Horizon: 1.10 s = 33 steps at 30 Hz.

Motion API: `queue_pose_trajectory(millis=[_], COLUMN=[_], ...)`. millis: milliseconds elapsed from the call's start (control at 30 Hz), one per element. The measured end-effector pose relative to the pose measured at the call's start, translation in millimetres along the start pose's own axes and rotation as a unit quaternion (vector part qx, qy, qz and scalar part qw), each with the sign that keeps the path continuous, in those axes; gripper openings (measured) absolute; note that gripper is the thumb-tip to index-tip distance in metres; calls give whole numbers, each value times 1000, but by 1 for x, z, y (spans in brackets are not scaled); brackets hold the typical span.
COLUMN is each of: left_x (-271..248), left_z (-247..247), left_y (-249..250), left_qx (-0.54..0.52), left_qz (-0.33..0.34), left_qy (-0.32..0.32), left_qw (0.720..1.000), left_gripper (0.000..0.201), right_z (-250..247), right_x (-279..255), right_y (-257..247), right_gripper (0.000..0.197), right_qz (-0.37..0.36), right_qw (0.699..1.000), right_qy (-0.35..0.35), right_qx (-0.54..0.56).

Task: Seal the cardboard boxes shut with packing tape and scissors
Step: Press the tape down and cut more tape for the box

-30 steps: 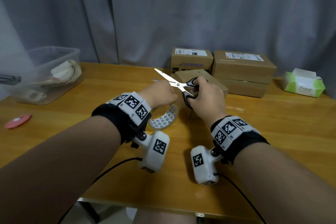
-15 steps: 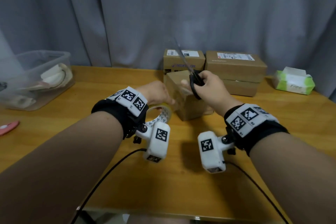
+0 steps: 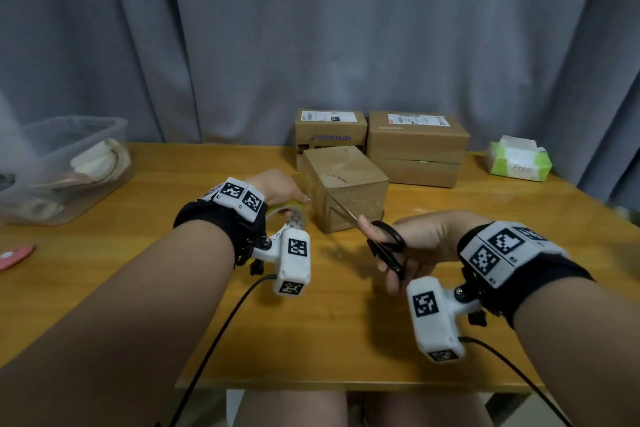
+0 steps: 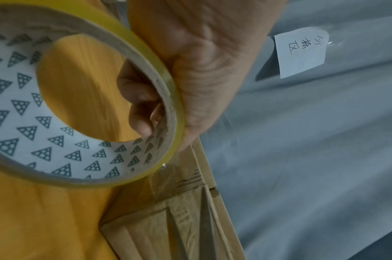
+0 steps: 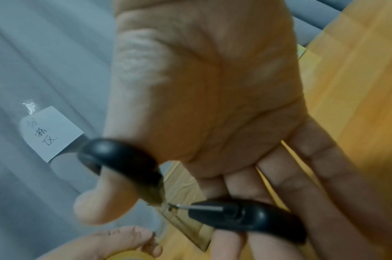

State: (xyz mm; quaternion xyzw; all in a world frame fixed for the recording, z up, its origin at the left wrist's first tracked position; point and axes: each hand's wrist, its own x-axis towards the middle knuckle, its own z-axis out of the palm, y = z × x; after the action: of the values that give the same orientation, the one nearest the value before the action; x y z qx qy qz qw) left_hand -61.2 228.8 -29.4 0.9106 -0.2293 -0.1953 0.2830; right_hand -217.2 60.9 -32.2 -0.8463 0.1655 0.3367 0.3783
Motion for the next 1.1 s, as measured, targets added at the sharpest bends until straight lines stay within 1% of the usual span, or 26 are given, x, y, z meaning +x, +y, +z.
queue_pose_trajectory(millis=[133, 200, 300, 367, 400, 467, 500, 567, 633, 700, 733, 767, 833, 933, 1000, 1067, 1100], left_x=[1, 0, 1, -1, -1, -3, -6, -7, -7, -10, -10, -10, -11, -13, -15, -17, -17], left_z=[0, -1, -1, -2, -3, -5, -5, -5, 1, 9, 13, 17, 24, 32, 36, 36, 36], left_y=[4, 5, 2, -1, -2, -1, 1, 4, 7, 11, 13, 16, 23, 33, 36, 35, 34], left_qx=[21, 23, -18, -63, -74, -72, -77, -70, -65, -98, -113, -126, -148, -190, -211, -215, -213], left_qz=[-12, -10, -12, -20, -18, -18, -23, -19, -16, -21, -22, -23, -18, -8, -7, -9, -10], left_qy=[0, -10, -22, -19, -32, -66, -73, -69, -58, -45, -37, -32, -20, 22, 37, 40, 41], left_qw=[1000, 1000, 1000, 998, 997, 995, 994, 995, 996, 994, 993, 991, 989, 981, 977, 976, 976], left_gripper=[29, 26, 28, 30, 28, 23, 24, 23, 16, 10, 12, 17, 27, 24, 21, 21, 21], right_z=[7, 11, 13, 11, 10, 8, 7, 4, -3, -13, -18, -21, -24, -24, -25, -32, -35], right_x=[12, 19, 25, 25, 24, 22, 21, 20, 19, 17, 13, 9, -1, -9, -12, -20, -25], right_y=[-9, -14, -15, -11, -8, -2, 2, 8, 18, 30, 35, 40, 44, 41, 36, 34, 35], right_gripper=[84, 82, 79, 82, 84, 82, 80, 78, 87, 93, 93, 90, 77, 55, 47, 42, 41], right_qz=[-4, -10, -17, -19, -18, -20, -24, -34, -42, -50, -56, -62, -73, -91, -82, -55, -51], right_qw=[999, 999, 998, 998, 998, 999, 999, 999, 998, 997, 996, 995, 991, 981, 982, 980, 978], right_qy=[-21, -16, -24, -35, -34, -15, -4, 4, 8, 27, 40, 54, 84, 146, 165, 192, 201], right_qx=[31, 34, 52, 55, 49, 35, 31, 29, 40, 52, 52, 54, 74, 88, 39, -22, -28])
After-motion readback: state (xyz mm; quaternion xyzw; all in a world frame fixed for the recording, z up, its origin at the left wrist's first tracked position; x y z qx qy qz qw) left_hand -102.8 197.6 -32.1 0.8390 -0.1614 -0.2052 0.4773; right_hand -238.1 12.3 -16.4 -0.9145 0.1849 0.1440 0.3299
